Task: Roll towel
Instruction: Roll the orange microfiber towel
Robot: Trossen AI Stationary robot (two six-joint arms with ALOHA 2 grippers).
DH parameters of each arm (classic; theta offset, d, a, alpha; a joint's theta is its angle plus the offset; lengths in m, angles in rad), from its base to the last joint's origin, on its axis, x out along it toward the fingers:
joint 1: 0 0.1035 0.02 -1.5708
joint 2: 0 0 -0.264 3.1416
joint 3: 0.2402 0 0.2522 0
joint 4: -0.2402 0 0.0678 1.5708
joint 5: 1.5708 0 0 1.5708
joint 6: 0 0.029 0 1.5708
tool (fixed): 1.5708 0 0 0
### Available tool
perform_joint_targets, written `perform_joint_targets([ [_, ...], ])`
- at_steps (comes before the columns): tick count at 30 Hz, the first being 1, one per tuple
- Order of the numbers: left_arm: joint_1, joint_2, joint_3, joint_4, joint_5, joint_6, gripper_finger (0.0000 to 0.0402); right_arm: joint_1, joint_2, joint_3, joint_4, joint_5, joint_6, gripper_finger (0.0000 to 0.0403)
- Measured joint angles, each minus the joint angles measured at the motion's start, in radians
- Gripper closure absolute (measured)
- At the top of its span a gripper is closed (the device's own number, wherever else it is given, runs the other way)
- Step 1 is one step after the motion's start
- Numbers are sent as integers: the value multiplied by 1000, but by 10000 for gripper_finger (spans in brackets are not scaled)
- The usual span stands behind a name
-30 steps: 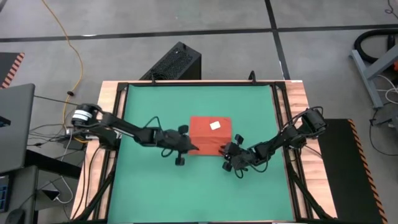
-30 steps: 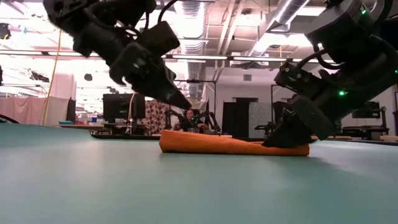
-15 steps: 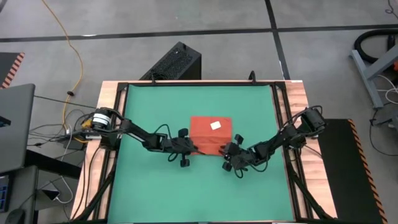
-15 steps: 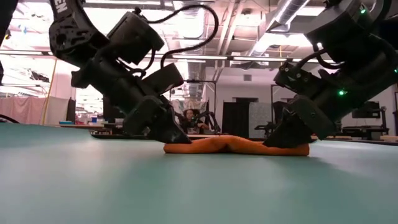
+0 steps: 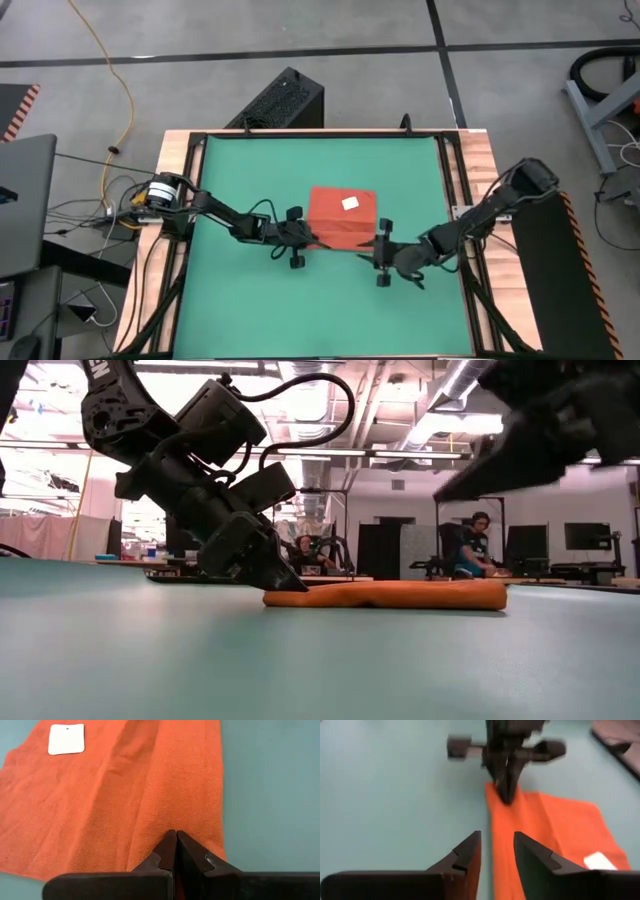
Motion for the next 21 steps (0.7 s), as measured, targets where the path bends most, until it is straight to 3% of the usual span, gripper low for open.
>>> perform_joint_targets([
  [8,0,1,-2,-7,6,-9,401,-16,112,-1,-40,-7,8,157],
  [21,0,2,-3,-17,8,0,401,-83,281,-27,-31,17,68,158],
])
